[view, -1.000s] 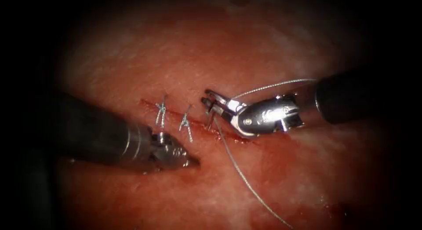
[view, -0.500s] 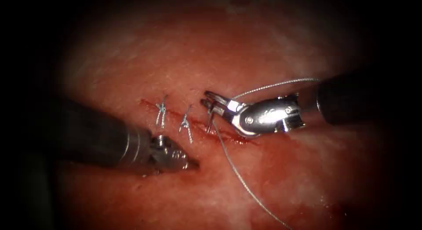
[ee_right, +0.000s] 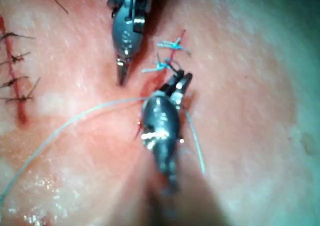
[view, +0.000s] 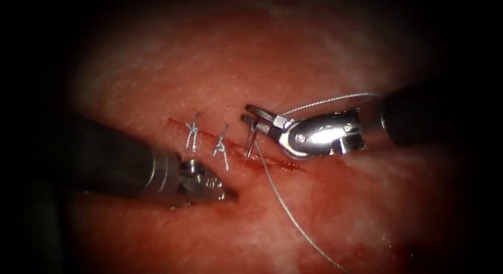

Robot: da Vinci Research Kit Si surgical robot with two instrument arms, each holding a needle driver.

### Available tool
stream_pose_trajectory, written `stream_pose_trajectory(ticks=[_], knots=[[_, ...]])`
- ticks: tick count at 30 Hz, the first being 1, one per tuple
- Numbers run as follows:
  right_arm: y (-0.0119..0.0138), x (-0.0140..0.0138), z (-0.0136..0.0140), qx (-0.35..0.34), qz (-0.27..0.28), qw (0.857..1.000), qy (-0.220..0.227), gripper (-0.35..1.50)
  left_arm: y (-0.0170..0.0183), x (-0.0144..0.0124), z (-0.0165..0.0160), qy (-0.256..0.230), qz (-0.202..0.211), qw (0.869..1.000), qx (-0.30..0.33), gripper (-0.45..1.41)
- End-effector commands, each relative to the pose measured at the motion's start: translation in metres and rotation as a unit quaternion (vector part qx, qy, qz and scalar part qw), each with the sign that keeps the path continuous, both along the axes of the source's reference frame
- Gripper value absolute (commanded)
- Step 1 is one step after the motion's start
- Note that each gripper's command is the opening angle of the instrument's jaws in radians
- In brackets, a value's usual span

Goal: Wound Closure

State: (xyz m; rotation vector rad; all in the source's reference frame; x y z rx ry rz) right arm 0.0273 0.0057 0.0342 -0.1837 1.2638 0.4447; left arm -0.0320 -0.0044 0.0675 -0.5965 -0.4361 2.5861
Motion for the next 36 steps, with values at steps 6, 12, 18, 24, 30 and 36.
stream_pose_trajectory(ticks=[6,12,18,24,30,36], knots=[[-0.0011,0.0005,0.0006,0.023,0.006,1.0,0.01,-0.35,-0.0012,-0.0003,0.0007,0.0,-0.001,1.0,0.003,-0.45],[-0.0013,0.0006,0.0008,0.043,0.004,0.999,0.009,-0.35,-0.0012,-0.0002,0.0007,0.0,-0.001,1.0,0.003,-0.45],[-0.0014,0.0006,0.0011,0.082,-0.002,0.996,0.02,-0.35,-0.0011,0.0002,0.0007,-0.001,0.001,1.0,0.003,-0.45],[-0.0014,0.0006,0.0014,0.152,0.0,0.988,0.039,-0.35,-0.001,0.0004,0.0008,-0.002,0.001,1.0,0.003,-0.45],[-0.0015,0.0006,0.0015,0.21,0.001,0.976,0.055,-0.35,-0.001,0.0004,0.0008,-0.002,0.001,1.0,0.003,-0.45],[-0.0015,0.0006,0.0016,0.247,-0.002,0.967,0.068,-0.35,-0.0009,0.0004,0.0008,-0.002,0.002,1.0,0.003,-0.45]])
